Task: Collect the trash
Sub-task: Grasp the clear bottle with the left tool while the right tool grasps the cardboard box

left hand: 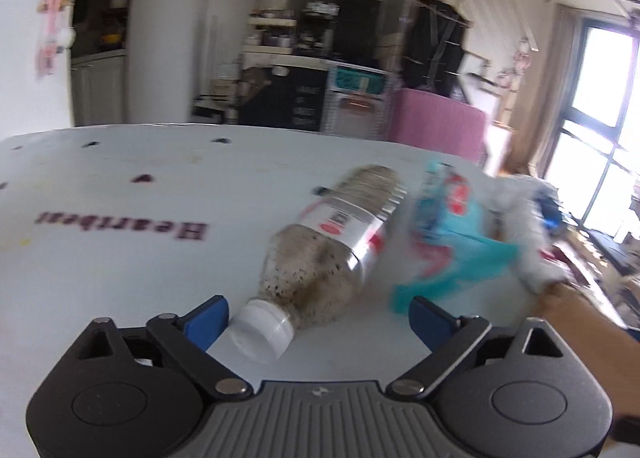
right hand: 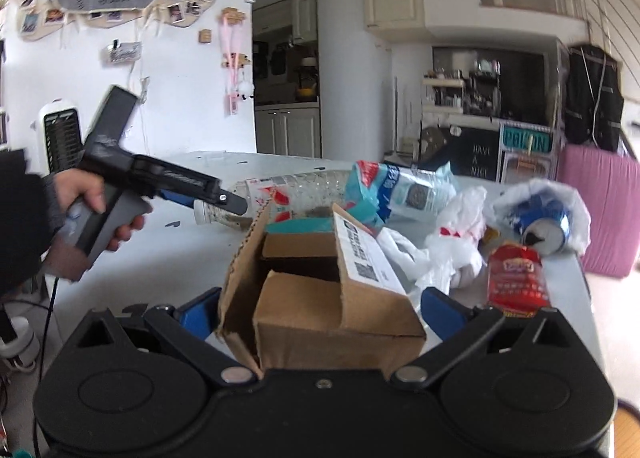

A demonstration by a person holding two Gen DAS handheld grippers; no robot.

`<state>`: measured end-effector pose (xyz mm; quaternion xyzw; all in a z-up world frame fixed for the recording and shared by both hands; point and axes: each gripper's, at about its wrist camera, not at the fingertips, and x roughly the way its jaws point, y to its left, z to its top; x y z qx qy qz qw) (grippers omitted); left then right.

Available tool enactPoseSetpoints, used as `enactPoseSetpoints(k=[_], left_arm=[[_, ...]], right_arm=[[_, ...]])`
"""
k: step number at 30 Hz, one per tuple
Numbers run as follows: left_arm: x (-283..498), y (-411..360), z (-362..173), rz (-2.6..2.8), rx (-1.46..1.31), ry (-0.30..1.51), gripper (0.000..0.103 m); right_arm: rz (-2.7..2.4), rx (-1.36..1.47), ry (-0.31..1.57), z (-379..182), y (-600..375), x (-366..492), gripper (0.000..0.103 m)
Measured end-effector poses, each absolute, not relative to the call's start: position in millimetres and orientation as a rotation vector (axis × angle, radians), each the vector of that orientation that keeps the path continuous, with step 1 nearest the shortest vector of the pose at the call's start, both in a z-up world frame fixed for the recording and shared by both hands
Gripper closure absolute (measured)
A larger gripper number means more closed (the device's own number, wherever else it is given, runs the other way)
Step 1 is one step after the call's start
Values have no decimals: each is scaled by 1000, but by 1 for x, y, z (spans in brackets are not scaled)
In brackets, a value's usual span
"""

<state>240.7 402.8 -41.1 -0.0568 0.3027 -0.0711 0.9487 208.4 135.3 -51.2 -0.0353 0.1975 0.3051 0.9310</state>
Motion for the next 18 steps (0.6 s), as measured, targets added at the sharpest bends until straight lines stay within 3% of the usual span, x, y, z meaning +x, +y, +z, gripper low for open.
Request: enactPoseSetpoints(k=[8, 10, 18], left_arm=[[232, 366, -34, -162, 19, 683, 8], [246, 361, -24, -107, 69, 679, 1], [325, 349, -6, -62, 70, 829, 1]], right_arm=[[641, 7, 512, -57, 136, 226, 0], [647, 21, 528, -58, 132, 227, 4], [663, 52, 539, -51, 111, 223, 10]])
